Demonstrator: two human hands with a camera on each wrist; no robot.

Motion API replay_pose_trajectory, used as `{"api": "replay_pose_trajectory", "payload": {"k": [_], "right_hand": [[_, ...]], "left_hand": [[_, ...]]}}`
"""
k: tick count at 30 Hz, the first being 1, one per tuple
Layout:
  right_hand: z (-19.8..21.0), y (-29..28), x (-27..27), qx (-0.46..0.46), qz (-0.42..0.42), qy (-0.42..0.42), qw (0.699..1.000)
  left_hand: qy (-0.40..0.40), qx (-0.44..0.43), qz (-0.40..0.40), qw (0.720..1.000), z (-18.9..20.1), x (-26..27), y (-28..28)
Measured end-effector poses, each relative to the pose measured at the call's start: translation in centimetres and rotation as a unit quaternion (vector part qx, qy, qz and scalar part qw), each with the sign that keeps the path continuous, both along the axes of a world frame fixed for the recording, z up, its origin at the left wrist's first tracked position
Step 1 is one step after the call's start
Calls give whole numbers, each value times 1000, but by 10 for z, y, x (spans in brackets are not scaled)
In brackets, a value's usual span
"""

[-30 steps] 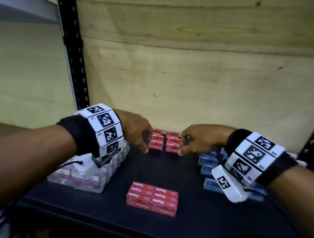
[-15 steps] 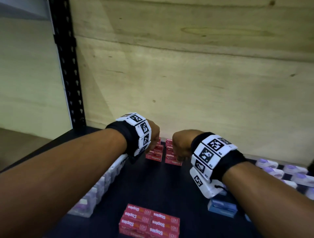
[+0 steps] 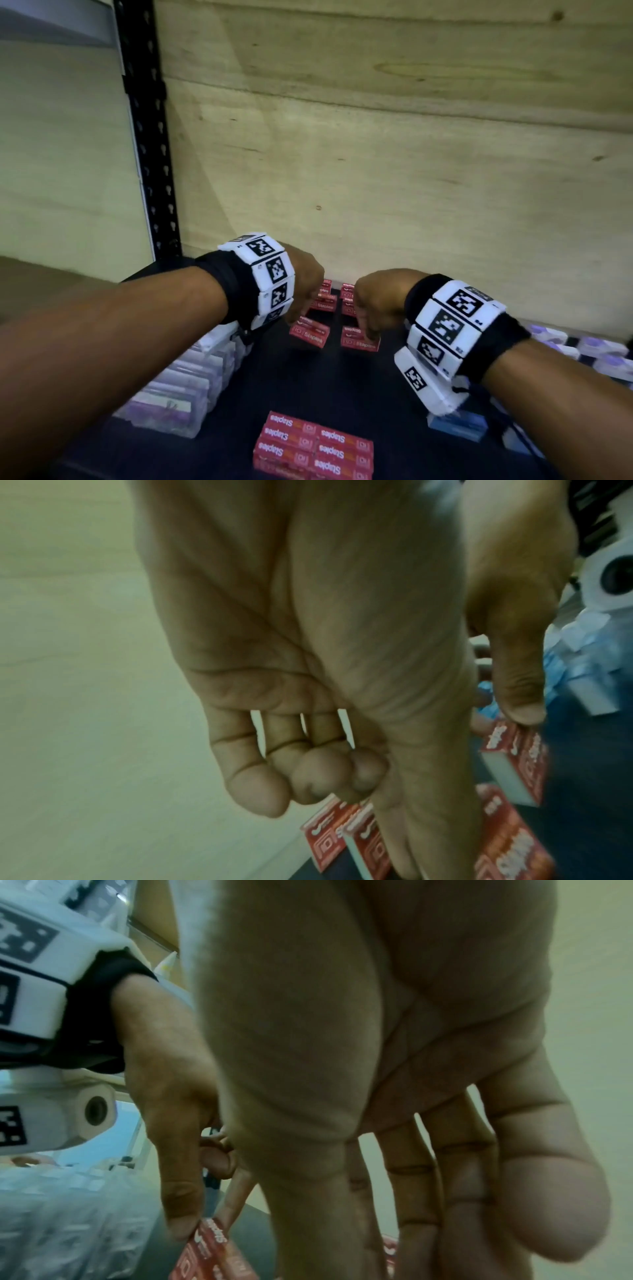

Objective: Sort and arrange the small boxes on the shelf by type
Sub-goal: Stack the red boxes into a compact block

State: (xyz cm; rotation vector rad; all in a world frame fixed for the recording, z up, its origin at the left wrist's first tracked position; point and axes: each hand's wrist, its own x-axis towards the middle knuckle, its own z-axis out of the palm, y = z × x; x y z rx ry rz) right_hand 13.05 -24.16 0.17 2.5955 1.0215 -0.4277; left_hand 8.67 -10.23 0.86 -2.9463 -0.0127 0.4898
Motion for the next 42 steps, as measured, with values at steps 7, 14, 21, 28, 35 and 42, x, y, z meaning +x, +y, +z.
{"api": "replay_pose_trajectory", "payload": {"k": [7, 14, 21, 28, 35, 42], "right_hand": [[-1, -24, -44, -4, 30, 89, 996], [-4, -39, -65, -5, 34, 147, 989], [-8, -50, -68, 15, 44, 168, 985], [-1, -64, -67, 18, 59, 211, 976], [-5, -66, -64, 12, 64, 215, 974], [-8, -63, -64, 24, 75, 222, 972]], "left_hand": [[80, -46, -28, 995, -4, -46, 5], [116, -63, -25, 991, -11, -79, -4], [156, -56, -23, 986, -10, -89, -8], [183, -80, -38, 979, -11, -92, -9], [208, -68, -49, 975, -9, -94, -8], [217, -82, -48, 972, -10, -94, -7]]}}
